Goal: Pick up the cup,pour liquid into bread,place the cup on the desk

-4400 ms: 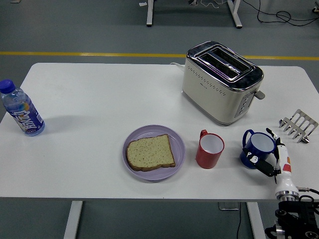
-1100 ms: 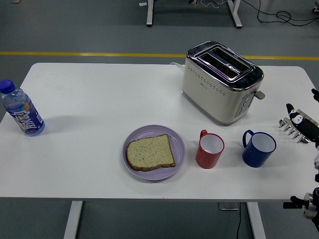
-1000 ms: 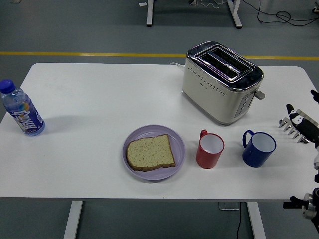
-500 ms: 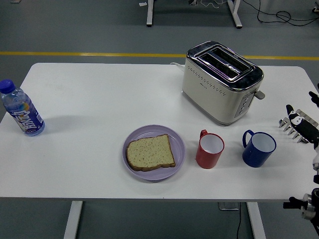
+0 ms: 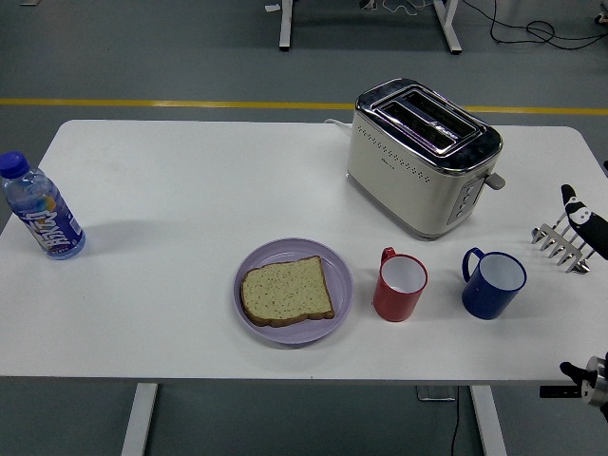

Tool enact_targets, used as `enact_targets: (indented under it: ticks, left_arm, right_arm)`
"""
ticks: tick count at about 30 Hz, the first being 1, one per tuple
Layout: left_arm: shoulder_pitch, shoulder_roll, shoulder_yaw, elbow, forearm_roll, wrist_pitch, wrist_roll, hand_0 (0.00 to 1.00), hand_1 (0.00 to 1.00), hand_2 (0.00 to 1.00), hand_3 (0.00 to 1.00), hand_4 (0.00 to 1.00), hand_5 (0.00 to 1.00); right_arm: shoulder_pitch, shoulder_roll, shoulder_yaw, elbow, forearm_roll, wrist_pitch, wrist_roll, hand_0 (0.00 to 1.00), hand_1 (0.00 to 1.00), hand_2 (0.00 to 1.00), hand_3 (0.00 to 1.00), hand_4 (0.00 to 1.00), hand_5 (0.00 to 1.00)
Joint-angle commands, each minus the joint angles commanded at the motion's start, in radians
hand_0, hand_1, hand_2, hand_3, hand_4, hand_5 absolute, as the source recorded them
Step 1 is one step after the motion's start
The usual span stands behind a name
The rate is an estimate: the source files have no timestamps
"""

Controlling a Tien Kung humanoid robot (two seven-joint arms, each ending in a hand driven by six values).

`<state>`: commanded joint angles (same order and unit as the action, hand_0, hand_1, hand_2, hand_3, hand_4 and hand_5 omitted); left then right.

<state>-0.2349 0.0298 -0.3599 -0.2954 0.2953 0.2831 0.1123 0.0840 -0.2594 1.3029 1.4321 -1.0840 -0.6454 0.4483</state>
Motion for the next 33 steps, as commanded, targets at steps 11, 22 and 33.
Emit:
enact_targets:
  ticks: [11, 22, 33]
  left_arm:
    - [-0.007, 0.004, -0.017, 0.0, 0.033, -0.003, 0.01, 0.681, 0.687, 0.695, 0.545, 0.253, 0.998]
    - [-0.007, 0.005, -0.023, 0.001, 0.043, -0.004, 0.014, 0.682, 0.688, 0.696, 0.546, 0.254, 0.998]
    - [-0.001, 0.003, -0.017, 0.001, 0.032, -0.002, 0.011, 0.681, 0.687, 0.696, 0.545, 0.254, 0.998]
  right_arm:
    - [-0.008, -0.005, 0.007, 0.009, 0.014, 0.0, -0.007, 0.811, 0.737, 0.832, 0.843, 0.835, 0.002]
    - [-0.012, -0.004, 0.024, 0.011, 0.024, 0.0, -0.004, 0.802, 0.73, 0.82, 0.822, 0.814, 0.002]
    - [-0.018, -0.001, 0.024, 0.007, 0.026, 0.0, -0.01, 0.799, 0.727, 0.816, 0.784, 0.802, 0.002]
